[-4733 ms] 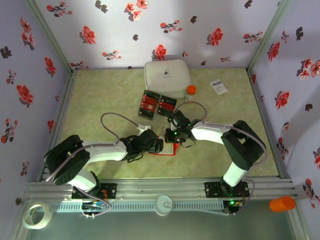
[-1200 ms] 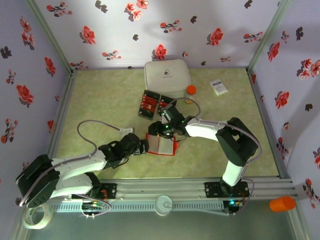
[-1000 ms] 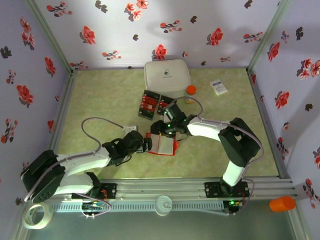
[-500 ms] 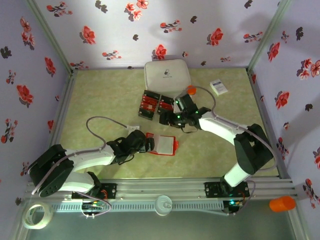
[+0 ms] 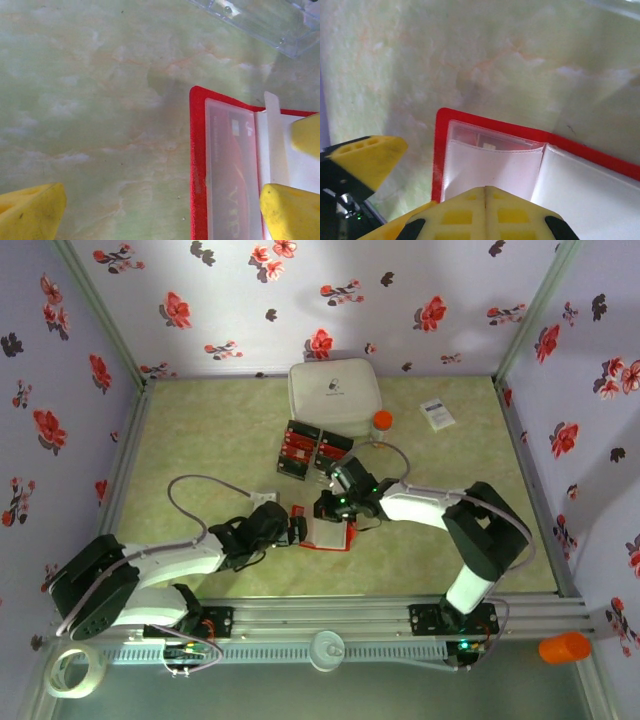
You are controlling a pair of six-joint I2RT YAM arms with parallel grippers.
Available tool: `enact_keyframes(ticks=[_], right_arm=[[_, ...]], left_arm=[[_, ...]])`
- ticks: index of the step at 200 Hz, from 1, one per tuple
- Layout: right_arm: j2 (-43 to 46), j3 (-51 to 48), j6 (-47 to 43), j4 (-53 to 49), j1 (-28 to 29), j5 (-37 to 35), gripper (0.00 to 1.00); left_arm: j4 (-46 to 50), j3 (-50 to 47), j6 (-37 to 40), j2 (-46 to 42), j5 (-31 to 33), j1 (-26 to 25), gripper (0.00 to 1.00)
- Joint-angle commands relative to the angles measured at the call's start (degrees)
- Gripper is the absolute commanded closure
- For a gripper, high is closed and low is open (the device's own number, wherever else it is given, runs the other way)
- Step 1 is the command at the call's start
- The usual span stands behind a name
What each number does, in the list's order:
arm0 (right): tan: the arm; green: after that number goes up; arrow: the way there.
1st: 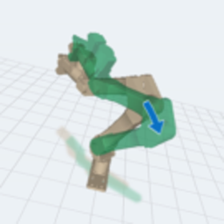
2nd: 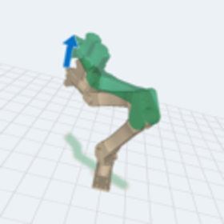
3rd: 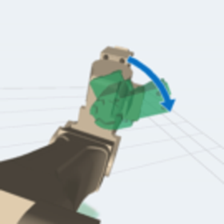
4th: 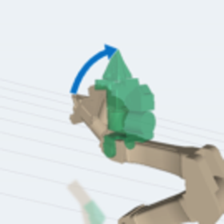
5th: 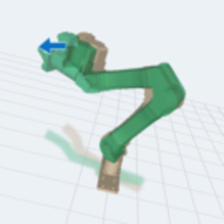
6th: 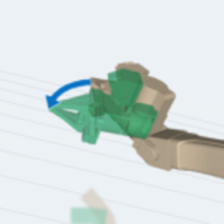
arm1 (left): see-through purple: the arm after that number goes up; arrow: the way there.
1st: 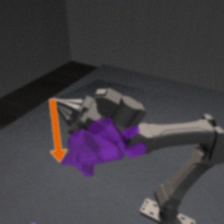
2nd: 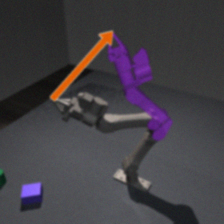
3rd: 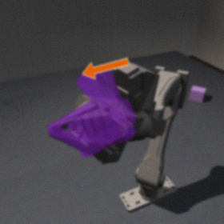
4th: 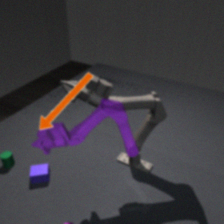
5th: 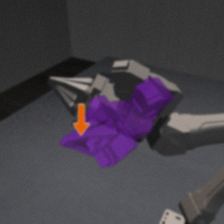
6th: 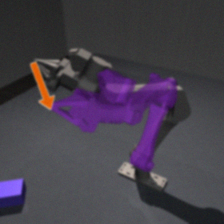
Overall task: Put the credit cards into the card holder
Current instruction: Pick up the credit card from the storage box.
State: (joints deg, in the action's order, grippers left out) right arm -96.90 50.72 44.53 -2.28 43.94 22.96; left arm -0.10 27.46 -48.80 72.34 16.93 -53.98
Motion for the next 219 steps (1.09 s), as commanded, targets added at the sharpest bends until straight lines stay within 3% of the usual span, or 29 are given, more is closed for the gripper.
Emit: enact_keyframes(ticks=[1, 62, 167, 219], right_arm=[[-2.64, 1.71, 1.08, 2.33, 0.87, 0.66, 1.0], [-6.33, 3.26, 1.08, 3.2, 1.28, 1.67, 0.99], [-7.19, 1.66, 2.13, 5.26, 1.51, 2.36, 0.98], [-2.54, 4.23, -1.45, -0.76, 1.32, 0.87, 0.95]], left_arm=[[2.05, -0.68, -0.19, -2.79, 1.65, 0.4, 0.0], [4.92, -0.92, 0.26, -6.07, 2.37, 0.44, 0.0], [1.78, 0.64, 1.6, 2.04, 1.53, 0.45, 0.0], [1.1, -0.89, 1.01, 4.19, 1.53, 0.44, 0.0]])
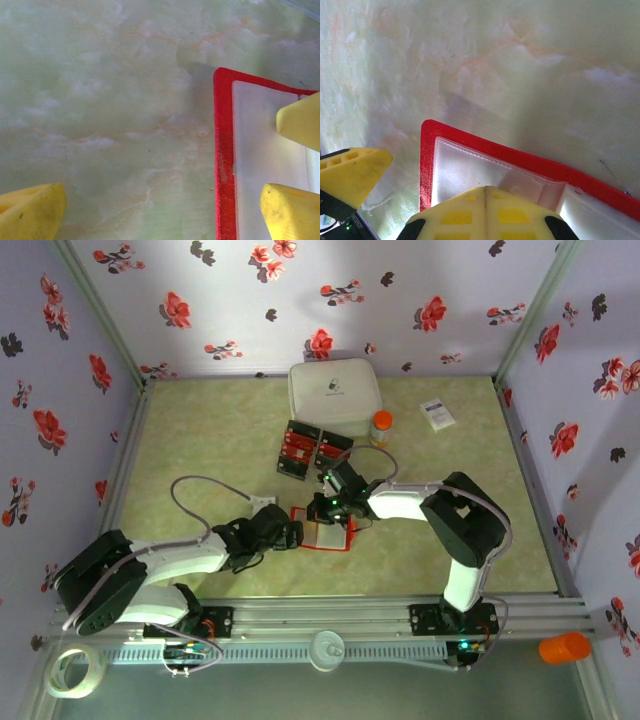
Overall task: Put the credit cards into the card holder
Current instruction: Pick up the credit card from the storage box.
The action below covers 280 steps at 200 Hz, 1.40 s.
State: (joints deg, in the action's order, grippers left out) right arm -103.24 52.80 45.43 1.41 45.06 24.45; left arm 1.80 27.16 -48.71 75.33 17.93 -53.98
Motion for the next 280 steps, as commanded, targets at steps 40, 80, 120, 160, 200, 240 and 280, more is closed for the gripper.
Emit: enact_keyframes(ticks=[40, 80, 120, 160, 200, 240, 280], right_arm=[[7.91, 9.09, -9.53, -16.31, -2.72, -3.76, 0.88], [7.44, 19.34, -18.6, -27.99, -9.1, -6.38, 0.71], [1.27, 32.78, -30.59, -40.58, -10.51, -12.09, 0.57], [-5.33, 41.79, -37.93, -48.11, -10.43, -18.91, 0.55], [-9.13, 45.3, -42.3, -50.44, -9.52, -22.74, 0.56], [-12.87, 48.89, -45.73, -52.94, -7.15, -27.9, 0.58], [-15.43, 51.21, -47.23, -53.39, -5.61, -32.29, 0.6]], left_arm=[[-1.4, -1.56, 0.31, 2.19, 0.53, 0.45, 0.0], [-1.67, -1.97, -0.09, 2.36, 0.52, 0.43, 0.0], [-1.89, -2.54, -0.45, 2.65, 0.58, 0.37, 0.0], [-2.57, -3.34, -0.74, 2.5, 0.58, 0.36, 0.0], [-2.77, -3.35, -0.78, 2.64, 0.5, 0.34, 0.0], [-2.68, -3.17, -0.76, 2.83, 0.49, 0.36, 0.0], [-2.51, -3.09, -0.85, 2.81, 0.46, 0.36, 0.0]])
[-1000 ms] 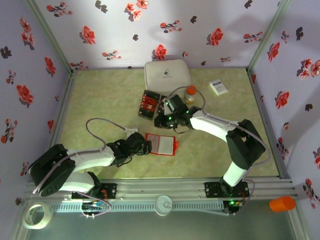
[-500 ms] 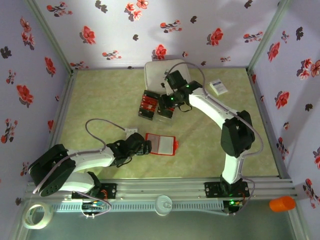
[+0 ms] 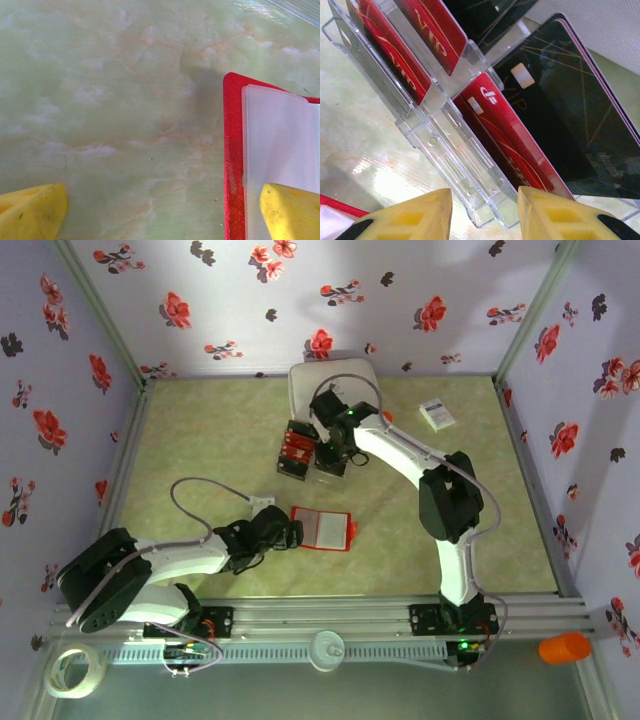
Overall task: Put the credit cards into the card holder
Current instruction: Pick up the credit card from the storage box.
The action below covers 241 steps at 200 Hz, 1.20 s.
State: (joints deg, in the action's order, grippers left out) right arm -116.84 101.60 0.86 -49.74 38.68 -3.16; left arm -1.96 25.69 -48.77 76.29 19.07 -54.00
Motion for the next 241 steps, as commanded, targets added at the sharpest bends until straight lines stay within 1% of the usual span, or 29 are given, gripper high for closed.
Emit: enact_keyframes(ticks=[1, 37, 75, 99, 156, 174, 241], right_arm=[[-1.92, 2.49, -2.69, -2.27, 0.78, -4.68, 0.6], [-4.4, 4.59, -3.76, -2.95, 1.27, -6.9, 0.62], [-5.73, 5.09, -4.05, -2.86, 1.34, -6.19, 0.64], [-6.21, 5.19, -4.27, -3.03, 1.49, -5.12, 0.67], [-6.0, 5.27, -6.03, -3.37, 1.58, -3.33, 0.83], [-5.42, 5.02, -8.11, -3.42, 1.66, -1.73, 0.86], [-1.14, 4.75, -12.76, -3.17, 3.89, -0.54, 0.96]], left_arm=[[1.25, -1.62, -0.74, 1.84, -0.64, 0.38, 0.0], [1.34, -1.57, -0.72, 1.78, -0.68, 0.38, 0.0], [1.34, -1.52, -0.83, 2.02, -0.68, 0.38, 0.0], [1.14, -1.51, -0.79, 2.28, -0.74, 0.38, 0.0], [0.85, -1.44, -0.89, 2.48, -0.84, 0.39, 0.0], [0.99, -1.44, -0.95, 2.39, -0.92, 0.38, 0.0], [1.34, -1.54, -0.77, 2.28, -0.94, 0.38, 0.0]])
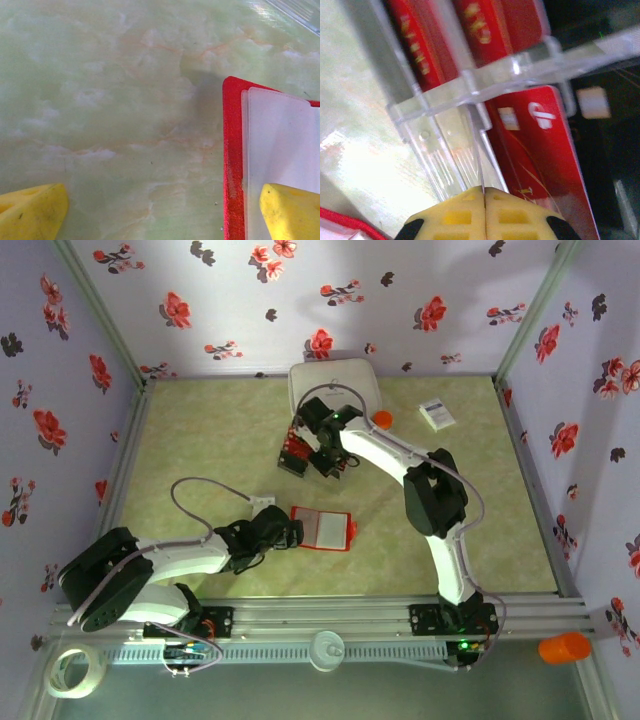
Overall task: Put the credit cards into the card holder
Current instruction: Pick up the credit card from the storage box.
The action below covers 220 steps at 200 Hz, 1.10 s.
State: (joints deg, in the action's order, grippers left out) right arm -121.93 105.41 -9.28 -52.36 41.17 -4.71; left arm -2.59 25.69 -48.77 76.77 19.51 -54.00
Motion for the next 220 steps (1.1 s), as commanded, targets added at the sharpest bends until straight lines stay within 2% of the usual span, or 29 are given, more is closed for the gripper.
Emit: enact_keyframes(ticks=[1, 52, 93, 120, 167, 194, 220], right_arm=[[3.97, 0.94, -2.65, -0.55, 1.47, 1.1, 0.96], [8.41, 1.17, -3.44, -1.56, 3.72, 1.36, 1.0], [16.32, -4.7, 2.87, 3.02, 3.83, 4.16, 1.0], [24.54, -16.42, 11.91, 11.16, 3.59, 7.84, 1.0], [38.35, -41.86, 33.31, 32.58, 2.29, 17.54, 1.0], [41.49, -52.49, 42.81, 42.97, 2.25, 20.29, 1.0], [40.68, -57.19, 46.68, 47.56, 2.25, 22.15, 1.0]], left_arm=[[1.97, -1.53, -0.74, 1.8, -1.39, 0.38, 0.0], [2.21, -1.44, -0.64, 1.91, -1.34, 0.38, 0.0], [2.94, -1.17, -0.48, 1.78, -1.29, 0.38, 0.0], [3.61, -0.93, -0.39, 1.71, -1.15, 0.38, 0.0], [7.03, 0.8, 0.66, 1.63, -0.11, 0.06, 0.0], [8.84, 1.76, 0.87, 1.82, 0.53, -0.49, 0.0], [9.43, 1.8, 0.46, 1.88, 0.79, -1.0, 0.0]])
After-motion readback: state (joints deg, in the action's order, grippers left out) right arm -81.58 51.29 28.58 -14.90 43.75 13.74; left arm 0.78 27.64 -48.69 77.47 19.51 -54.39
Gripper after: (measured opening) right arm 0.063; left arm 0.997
